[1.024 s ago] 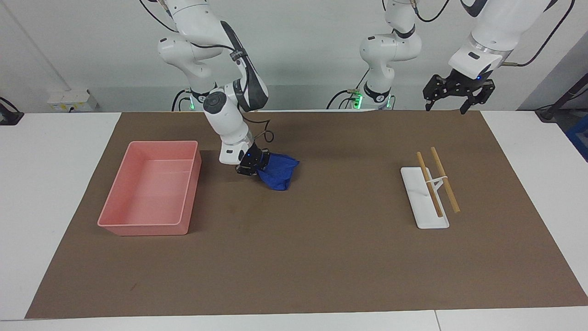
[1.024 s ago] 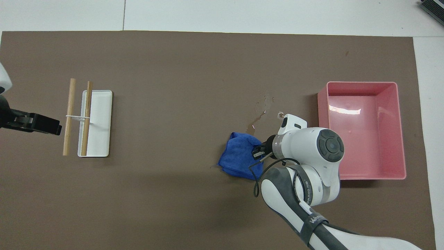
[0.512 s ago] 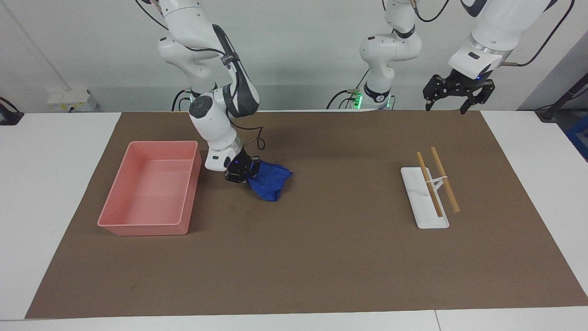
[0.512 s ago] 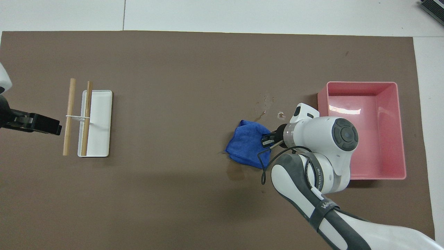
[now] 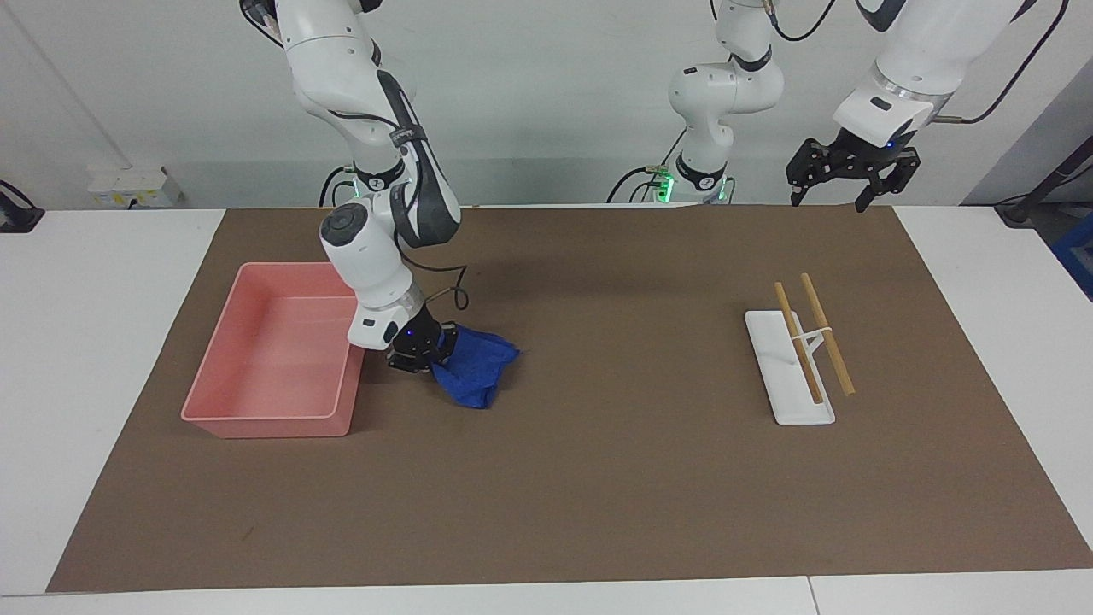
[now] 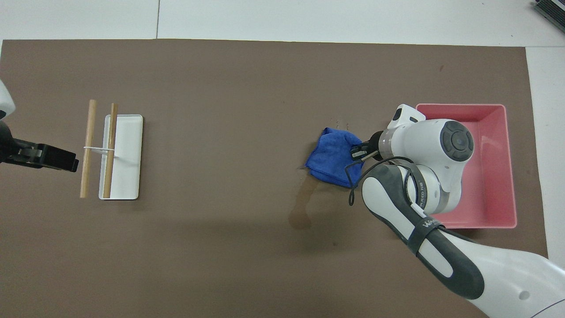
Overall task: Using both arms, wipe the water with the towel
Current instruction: 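Wipe the towel across the water spill away from the robot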
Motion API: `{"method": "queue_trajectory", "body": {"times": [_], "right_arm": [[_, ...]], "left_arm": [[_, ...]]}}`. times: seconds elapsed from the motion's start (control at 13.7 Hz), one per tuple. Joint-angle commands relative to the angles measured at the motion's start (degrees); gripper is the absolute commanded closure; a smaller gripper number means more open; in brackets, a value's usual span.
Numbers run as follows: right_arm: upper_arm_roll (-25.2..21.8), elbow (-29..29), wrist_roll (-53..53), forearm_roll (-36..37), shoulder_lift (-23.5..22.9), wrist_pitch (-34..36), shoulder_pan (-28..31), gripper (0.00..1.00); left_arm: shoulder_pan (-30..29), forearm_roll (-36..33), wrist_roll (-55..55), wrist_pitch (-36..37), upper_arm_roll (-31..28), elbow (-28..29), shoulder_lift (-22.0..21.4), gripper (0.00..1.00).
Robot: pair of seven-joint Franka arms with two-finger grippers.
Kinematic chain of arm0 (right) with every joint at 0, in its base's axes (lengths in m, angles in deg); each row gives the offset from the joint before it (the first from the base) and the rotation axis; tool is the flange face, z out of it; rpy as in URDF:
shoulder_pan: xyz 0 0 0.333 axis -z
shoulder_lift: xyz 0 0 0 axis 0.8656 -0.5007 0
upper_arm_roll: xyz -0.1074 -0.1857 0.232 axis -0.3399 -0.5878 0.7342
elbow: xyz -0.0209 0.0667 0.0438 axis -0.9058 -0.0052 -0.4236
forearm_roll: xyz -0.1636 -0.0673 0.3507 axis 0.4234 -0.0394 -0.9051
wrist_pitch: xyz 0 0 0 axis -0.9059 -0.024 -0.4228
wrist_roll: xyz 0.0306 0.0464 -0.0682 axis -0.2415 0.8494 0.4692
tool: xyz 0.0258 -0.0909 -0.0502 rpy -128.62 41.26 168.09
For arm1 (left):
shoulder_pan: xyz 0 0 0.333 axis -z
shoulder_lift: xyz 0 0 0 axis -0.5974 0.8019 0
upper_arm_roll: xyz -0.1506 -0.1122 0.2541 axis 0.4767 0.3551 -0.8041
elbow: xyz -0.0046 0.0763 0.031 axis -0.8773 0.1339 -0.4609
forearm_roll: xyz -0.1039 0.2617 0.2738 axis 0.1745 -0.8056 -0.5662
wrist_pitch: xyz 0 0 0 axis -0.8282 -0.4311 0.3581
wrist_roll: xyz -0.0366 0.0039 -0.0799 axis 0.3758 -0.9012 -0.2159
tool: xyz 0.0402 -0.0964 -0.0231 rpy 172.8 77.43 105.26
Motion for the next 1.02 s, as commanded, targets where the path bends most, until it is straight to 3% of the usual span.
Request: {"method": "queue_trajectory", "body": {"times": [0.0,0.59,0.95], "right_arm": [[0.6,-4.1,1.1,3.3,-3.0,-0.7,2.4,1.0],[0.8,-9.9,0.3,3.1,-5.3,0.5,3.2,1.0],[1.0,-10.1,-6.0,3.1,2.0,10.8,2.3,1.0]], "left_arm": [[0.3,-1.1,-0.4,0.3,-0.4,1.8,-1.8,0.0],[0.3,-1.1,-0.4,0.3,-0.3,1.8,-1.8,0.0],[0.3,-1.1,-0.4,0.3,-0.4,1.8,-1.8,0.0]]}}
